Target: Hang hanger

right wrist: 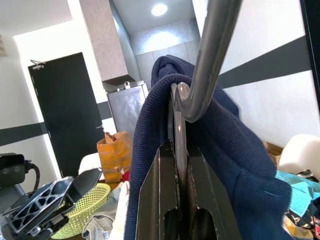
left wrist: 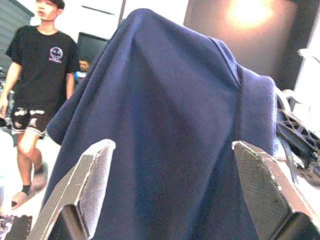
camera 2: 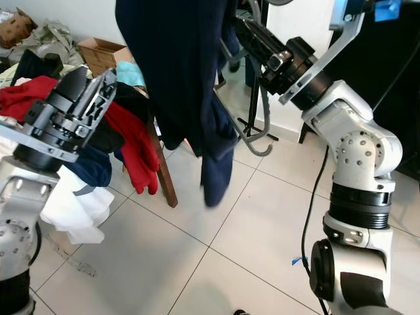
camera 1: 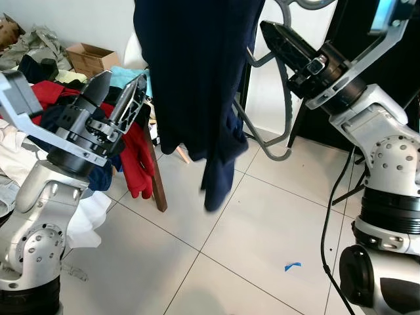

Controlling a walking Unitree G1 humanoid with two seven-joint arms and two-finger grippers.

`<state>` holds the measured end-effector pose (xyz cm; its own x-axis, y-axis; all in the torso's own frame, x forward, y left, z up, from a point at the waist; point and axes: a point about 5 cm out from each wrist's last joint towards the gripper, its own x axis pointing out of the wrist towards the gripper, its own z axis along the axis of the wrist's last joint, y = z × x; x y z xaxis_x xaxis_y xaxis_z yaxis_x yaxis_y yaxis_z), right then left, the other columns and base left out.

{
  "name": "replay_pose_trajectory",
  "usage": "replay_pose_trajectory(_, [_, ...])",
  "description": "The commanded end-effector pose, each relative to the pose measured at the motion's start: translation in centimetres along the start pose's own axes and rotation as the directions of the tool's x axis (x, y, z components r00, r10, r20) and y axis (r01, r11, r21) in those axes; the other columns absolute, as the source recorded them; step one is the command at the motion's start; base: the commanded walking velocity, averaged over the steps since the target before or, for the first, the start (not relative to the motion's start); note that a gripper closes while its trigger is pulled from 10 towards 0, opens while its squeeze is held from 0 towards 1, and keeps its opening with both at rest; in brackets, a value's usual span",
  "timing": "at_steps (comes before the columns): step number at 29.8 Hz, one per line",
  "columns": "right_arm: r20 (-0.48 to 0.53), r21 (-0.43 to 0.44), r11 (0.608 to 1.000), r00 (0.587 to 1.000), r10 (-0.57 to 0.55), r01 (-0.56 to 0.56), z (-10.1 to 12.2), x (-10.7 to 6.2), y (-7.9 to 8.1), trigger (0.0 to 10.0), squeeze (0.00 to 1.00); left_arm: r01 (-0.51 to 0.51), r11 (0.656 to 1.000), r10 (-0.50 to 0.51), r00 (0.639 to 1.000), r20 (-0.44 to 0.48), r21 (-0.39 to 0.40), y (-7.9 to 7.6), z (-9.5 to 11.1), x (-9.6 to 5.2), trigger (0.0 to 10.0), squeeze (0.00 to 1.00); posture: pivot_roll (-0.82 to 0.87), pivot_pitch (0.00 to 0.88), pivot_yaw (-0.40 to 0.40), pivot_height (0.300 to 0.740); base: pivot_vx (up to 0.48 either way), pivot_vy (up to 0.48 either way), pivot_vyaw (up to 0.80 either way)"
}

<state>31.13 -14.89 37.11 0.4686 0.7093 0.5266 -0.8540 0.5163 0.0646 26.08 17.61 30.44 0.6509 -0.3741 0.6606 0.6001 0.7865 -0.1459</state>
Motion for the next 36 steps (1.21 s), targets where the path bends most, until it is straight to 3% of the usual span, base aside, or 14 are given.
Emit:
replay_pose_trajectory(1, [0.045, -0.028, 0.997, 0.997, 0.070, -0.069, 0.8, 0.8, 1.4, 10.0, 0.00, -0.011, 1.000, 0.011, 1.000, -0.004, -0.004, -0.2, -0.8, 0.4, 10.0, 0.00, -0.05, 0.118, 0.025, 0.740, 0.000, 0.000, 0.00])
replay_pose_trajectory(7, [0.063, -0.008, 0.995, 0.993, 0.104, -0.103, 0.8, 1.2, 2.3, 10.0, 0.00, -0.004, 1.000, 0.004, 0.999, -0.037, 0.009, -0.6, -2.2, 0.7, 10.0, 0.00, -0.05, 0.117, 0.026, 0.740, 0.000, 0.000, 0.00])
replay_pose_trajectory(12, [0.083, 0.005, 0.990, 0.986, 0.142, -0.143, 1.1, 1.5, 3.2, 10.0, 0.00, -0.005, 0.993, 0.016, 0.995, -0.096, 0.114, -0.5, -3.0, 0.8, 10.0, 0.00, -0.05, 0.119, 0.029, 0.740, 0.000, 0.000, 0.00])
replay_pose_trajectory(17, [0.085, 0.006, 0.988, 0.985, 0.150, -0.151, 1.1, 1.6, 3.4, 10.0, 0.00, -0.003, 0.992, 0.017, 0.994, -0.105, 0.129, -0.7, -3.4, 1.0, 10.0, 0.00, -0.05, 0.119, 0.029, 0.740, 0.000, 0.000, 0.00])
replay_pose_trajectory(18, [0.087, 0.011, 0.988, 0.984, 0.155, -0.157, 1.1, 1.7, 3.6, 10.0, 0.00, 0.006, 0.993, 0.007, 0.994, -0.111, 0.119, -1.2, -3.9, 1.1, 4.6, 0.00, -0.05, 0.119, 0.029, 0.740, 0.000, 0.000, 0.00])
replay_pose_trajectory(22, [0.087, 0.014, 0.987, 0.984, 0.158, -0.160, 1.1, 1.8, 3.7, 10.0, 0.00, 0.013, 0.994, 0.000, 0.993, -0.114, 0.111, -1.5, -4.2, 1.1, 4.6, 0.00, -0.05, 0.119, 0.029, 0.740, 0.000, 0.000, 0.00])
replay_pose_trajectory(23, [0.087, 0.020, 0.986, 0.983, 0.160, -0.163, 1.0, 1.9, 3.9, 10.0, 0.00, 0.052, 0.997, -0.045, 0.992, -0.119, 0.060, -2.6, -4.8, 1.4, 4.7, 0.00, -0.06, 0.119, 0.029, 0.740, 0.000, 0.000, 0.00])
replay_pose_trajectory(24, [0.087, 0.020, 0.986, 0.983, 0.160, -0.163, 1.0, 1.9, 3.9, 10.0, 0.00, 0.052, 0.997, -0.045, 0.992, -0.119, 0.060, -2.6, -4.8, 1.4, 4.7, 0.00, -0.06, 0.119, 0.029, 0.740, 0.000, 0.000, 0.00])
replay_pose_trajectory(25, [0.083, 0.020, 0.987, 0.985, 0.154, -0.157, 0.9, 1.9, 3.9, 10.0, 0.00, 0.080, 0.996, -0.077, 0.990, -0.117, 0.025, -3.3, -4.9, 1.6, 10.0, 0.00, -0.06, 0.118, 0.029, 0.740, 0.000, 0.000, 0.00])
replay_pose_trajectory(29, [0.024, -0.009, 0.997, 0.997, 0.075, -0.075, -0.2, 2.2, 3.3, 10.0, 0.00, 0.156, 0.985, -0.163, 0.982, -0.099, -0.075, -5.4, -5.1, 1.8, 10.0, 0.00, -0.06, 0.119, 0.031, 0.740, 0.000, 0.000, 0.00])
replay_pose_trajectory(35, [-0.042, -0.052, 0.998, 0.999, -0.031, 0.029, -1.9, 2.7, 2.4, 10.0, 0.00, 0.161, 0.981, -0.171, 0.980, -0.097, -0.106, -6.3, -5.3, 1.7, 10.0, 0.00, -0.05, 0.119, 0.028, 0.740, 0.000, 0.000, 0.00])
replay_pose_trajectory(36, [-0.050, -0.056, 0.997, 0.997, -0.056, 0.053, -2.4, 2.8, 2.1, 10.0, 0.00, 0.149, 0.984, -0.159, 0.982, -0.102, -0.098, -6.2, -5.4, 1.6, 10.0, 0.64, -0.05, 0.119, 0.027, 0.740, 0.000, 0.000, 0.00])
